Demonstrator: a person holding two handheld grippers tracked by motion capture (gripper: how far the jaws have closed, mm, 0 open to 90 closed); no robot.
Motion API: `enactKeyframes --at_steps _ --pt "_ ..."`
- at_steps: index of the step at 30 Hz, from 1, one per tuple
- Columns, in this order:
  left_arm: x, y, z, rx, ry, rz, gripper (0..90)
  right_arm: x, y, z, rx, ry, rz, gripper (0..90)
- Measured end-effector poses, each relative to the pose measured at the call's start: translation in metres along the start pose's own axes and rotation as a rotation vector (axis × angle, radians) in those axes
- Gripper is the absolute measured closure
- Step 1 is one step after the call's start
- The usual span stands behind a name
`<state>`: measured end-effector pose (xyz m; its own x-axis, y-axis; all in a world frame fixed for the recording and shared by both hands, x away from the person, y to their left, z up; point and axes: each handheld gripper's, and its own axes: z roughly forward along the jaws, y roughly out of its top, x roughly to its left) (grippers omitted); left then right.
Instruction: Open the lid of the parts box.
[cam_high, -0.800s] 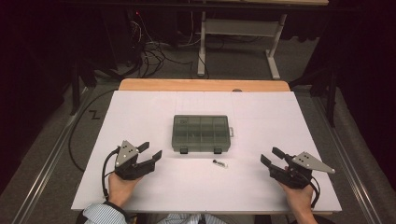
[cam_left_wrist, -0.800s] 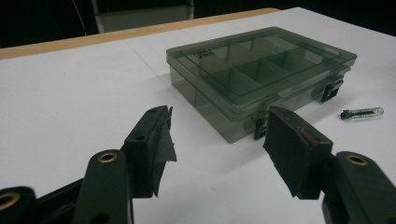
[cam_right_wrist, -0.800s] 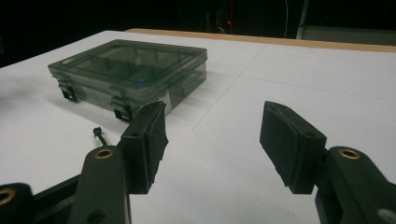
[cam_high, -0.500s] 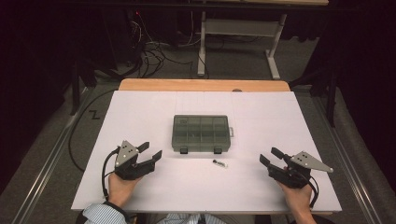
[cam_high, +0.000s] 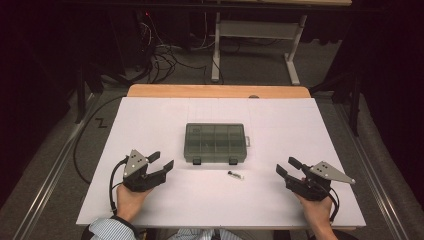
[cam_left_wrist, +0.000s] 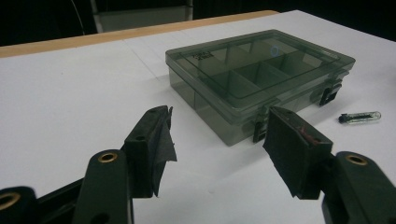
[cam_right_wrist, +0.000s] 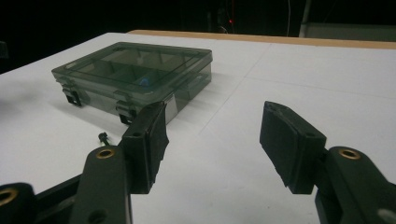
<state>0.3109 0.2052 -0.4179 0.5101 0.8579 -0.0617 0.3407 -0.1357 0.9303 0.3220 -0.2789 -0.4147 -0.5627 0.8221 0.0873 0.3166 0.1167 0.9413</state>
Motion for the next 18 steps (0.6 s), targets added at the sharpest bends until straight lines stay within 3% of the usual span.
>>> enactKeyframes --at_steps 18 --pt "-0.0006 0.0018 0.0079 0.0 -0.002 0.013 40.4 0.0004 0.0042 0.0057 -0.02 0.007 0.009 43.0"
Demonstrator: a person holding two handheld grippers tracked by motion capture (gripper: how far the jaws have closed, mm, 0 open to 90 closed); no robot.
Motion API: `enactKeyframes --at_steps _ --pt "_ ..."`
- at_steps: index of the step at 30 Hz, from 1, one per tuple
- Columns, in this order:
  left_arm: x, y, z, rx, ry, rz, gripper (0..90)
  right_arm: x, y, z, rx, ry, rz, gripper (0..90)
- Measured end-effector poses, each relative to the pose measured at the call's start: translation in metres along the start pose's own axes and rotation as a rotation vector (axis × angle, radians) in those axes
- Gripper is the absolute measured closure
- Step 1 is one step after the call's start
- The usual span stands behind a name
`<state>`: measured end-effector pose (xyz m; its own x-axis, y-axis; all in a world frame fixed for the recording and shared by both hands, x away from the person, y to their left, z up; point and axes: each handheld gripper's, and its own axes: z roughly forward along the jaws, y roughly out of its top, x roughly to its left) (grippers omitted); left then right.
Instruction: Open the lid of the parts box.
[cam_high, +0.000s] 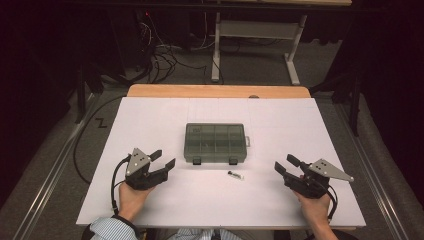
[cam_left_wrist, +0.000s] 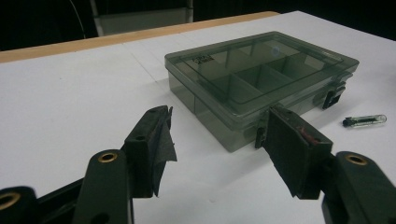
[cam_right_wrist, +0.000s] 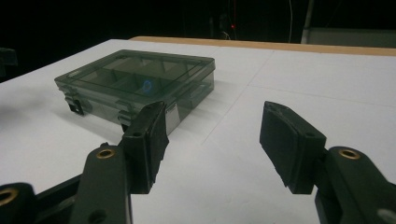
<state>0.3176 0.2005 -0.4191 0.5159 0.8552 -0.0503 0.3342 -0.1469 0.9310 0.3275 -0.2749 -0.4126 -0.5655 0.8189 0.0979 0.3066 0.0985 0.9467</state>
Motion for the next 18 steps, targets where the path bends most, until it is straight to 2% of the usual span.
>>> enactKeyframes --at_steps 1,2,4,11,18 --pt "0.0 0.0001 0.0006 0.003 0.008 0.002 40.7 0.0003 0.0006 0.0013 -0.002 0.004 -0.003 43.1" --pt "0.0003 0.0004 0.0019 0.006 -0.002 -0.003 40.7 0.0003 0.0006 0.0013 -0.002 0.004 -0.003 43.1" --pt "0.0014 0.0008 0.004 0.002 -0.023 -0.034 40.7 0.0009 0.0015 0.0023 -0.008 0.007 -0.002 43.3" --pt "0.0005 0.0014 0.0068 0.009 -0.004 -0.002 40.8 0.0021 0.0018 0.006 -0.006 0.02 -0.008 43.8" --pt "0.0 0.0022 0.0095 -0.001 -0.015 -0.007 40.9 0.0026 0.0021 0.0087 -0.001 0.024 -0.012 43.9"
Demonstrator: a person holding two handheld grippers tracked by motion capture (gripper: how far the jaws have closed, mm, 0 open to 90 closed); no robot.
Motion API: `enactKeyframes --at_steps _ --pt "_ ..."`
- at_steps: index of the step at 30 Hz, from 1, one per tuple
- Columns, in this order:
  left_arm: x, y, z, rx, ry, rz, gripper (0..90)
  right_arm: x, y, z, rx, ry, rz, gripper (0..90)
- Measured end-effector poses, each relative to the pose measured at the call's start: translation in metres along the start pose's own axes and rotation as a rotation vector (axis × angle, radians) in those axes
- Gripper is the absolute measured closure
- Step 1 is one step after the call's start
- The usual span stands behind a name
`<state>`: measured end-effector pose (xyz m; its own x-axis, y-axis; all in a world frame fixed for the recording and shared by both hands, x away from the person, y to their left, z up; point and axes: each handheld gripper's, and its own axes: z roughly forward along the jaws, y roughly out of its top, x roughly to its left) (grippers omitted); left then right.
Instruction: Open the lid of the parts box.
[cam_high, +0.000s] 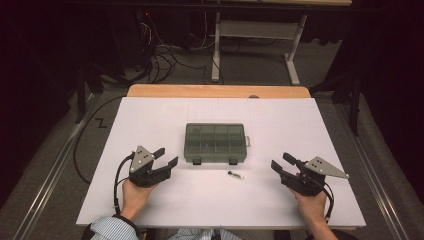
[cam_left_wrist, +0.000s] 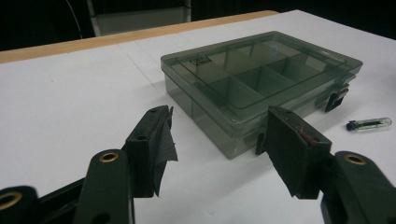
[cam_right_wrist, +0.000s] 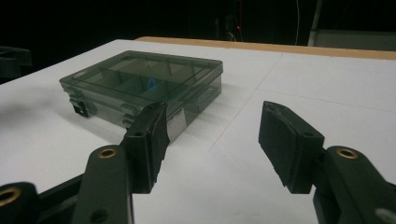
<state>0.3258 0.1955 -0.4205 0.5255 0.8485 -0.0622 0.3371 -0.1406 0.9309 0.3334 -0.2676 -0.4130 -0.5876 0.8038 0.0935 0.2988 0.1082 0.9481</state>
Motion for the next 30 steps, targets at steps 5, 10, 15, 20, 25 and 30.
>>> enactKeyframes --at_steps 5,10,15,20,25,30 --pt "0.001 0.001 0.002 -0.008 -0.007 -0.016 40.9 0.0 0.0 0.006 0.011 -0.003 -0.016 44.2" --pt "0.001 0.001 0.005 -0.003 -0.002 -0.006 40.9 0.001 0.001 0.011 0.01 -0.001 -0.021 44.3" --pt "0.001 0.001 0.007 0.001 0.006 0.005 40.8 0.001 0.002 0.014 0.007 -0.001 -0.021 44.3" --pt "0.0 0.002 0.011 0.008 -0.001 0.02 40.8 0.001 0.003 0.019 0.011 -0.002 -0.023 44.3" --pt "-0.002 0.002 0.014 0.009 -0.005 0.026 40.8 0.002 0.004 0.023 0.014 0.0 -0.027 44.3" --pt "-0.001 0.003 0.017 0.009 -0.005 0.029 40.6 0.003 0.004 0.028 0.018 0.003 -0.032 43.9"
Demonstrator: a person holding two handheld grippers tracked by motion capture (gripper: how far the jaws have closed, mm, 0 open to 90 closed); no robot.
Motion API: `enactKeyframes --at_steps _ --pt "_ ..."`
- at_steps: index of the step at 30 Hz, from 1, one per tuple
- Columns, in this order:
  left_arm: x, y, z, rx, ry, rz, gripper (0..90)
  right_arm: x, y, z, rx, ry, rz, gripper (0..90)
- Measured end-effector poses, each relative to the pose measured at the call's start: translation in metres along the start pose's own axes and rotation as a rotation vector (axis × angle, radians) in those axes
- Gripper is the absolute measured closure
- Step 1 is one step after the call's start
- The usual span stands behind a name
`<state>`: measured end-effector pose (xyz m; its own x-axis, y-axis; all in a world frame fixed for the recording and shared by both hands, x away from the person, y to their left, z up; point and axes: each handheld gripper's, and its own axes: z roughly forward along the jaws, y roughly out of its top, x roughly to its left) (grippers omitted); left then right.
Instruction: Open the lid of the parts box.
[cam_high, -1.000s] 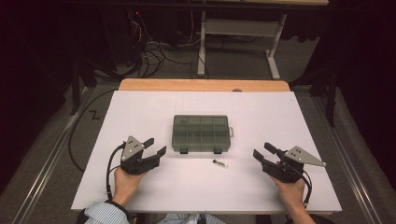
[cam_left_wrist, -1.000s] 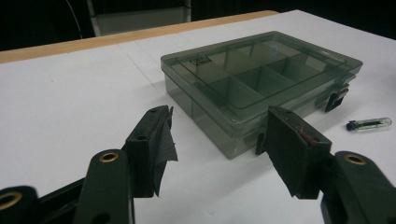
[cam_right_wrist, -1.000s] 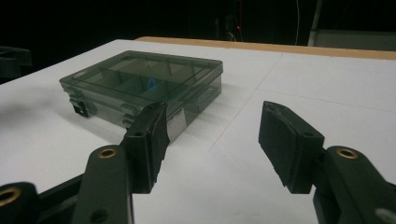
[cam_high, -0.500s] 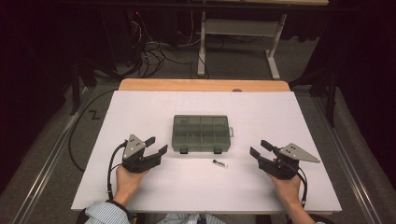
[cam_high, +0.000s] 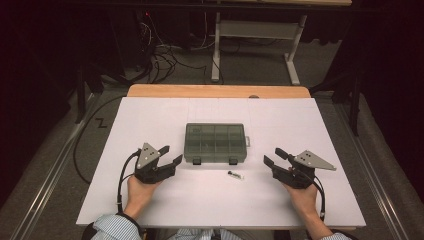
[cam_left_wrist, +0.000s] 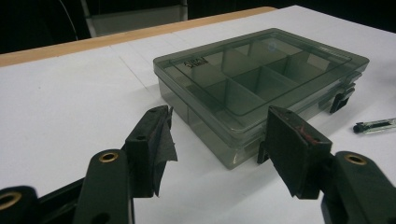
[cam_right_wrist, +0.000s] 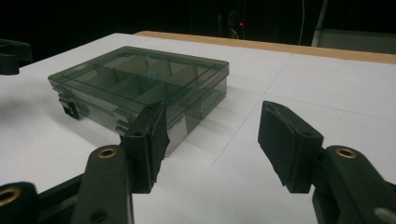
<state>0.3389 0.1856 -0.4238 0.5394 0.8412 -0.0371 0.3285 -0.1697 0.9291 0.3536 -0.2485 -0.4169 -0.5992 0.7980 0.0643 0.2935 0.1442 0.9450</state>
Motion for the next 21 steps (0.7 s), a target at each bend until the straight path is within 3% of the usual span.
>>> enactKeyframes --at_steps 21 --pt "0.001 0.004 0.011 -0.004 0.002 -0.008 40.4 0.004 0.005 0.015 -0.011 0.003 0.001 43.6"
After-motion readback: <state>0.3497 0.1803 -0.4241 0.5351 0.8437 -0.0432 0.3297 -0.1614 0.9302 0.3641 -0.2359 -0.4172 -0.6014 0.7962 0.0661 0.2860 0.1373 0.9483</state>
